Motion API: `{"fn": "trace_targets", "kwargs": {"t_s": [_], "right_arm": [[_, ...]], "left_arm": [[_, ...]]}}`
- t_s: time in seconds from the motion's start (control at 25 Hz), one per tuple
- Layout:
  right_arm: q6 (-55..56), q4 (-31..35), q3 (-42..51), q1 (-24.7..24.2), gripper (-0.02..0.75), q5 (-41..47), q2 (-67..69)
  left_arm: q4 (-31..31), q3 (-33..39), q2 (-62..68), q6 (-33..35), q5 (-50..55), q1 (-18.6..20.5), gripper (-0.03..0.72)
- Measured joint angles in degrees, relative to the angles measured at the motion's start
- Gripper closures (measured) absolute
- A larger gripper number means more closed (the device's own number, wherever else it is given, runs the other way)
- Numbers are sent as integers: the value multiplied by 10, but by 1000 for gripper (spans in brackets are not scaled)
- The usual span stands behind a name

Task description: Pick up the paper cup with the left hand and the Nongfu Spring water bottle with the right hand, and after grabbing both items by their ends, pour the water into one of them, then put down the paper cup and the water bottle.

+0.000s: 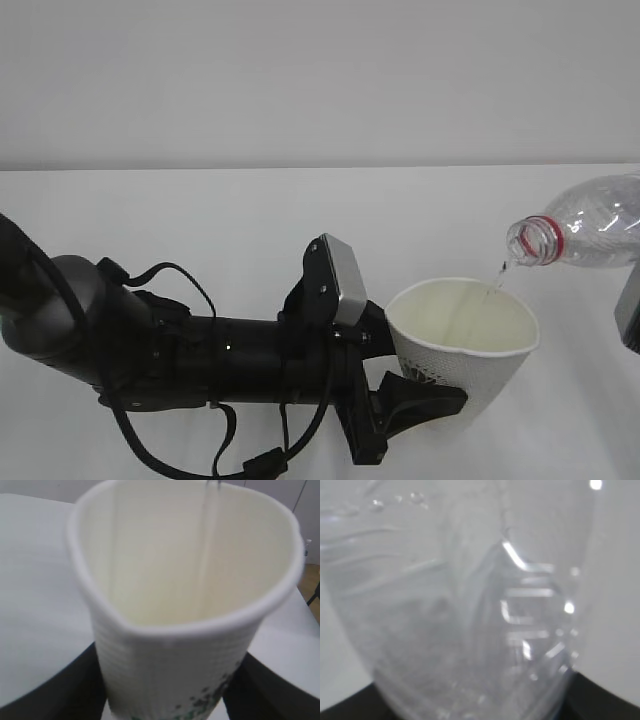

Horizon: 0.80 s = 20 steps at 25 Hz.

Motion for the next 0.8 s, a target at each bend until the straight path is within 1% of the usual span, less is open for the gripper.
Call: {"fn": "trace_targets", "kwargs": {"t_s": [0.8], "right_arm": [[-1, 0, 0, 0, 349, -4, 0]], "left_arm": [[0, 0, 0, 0, 0, 0, 209]]}}
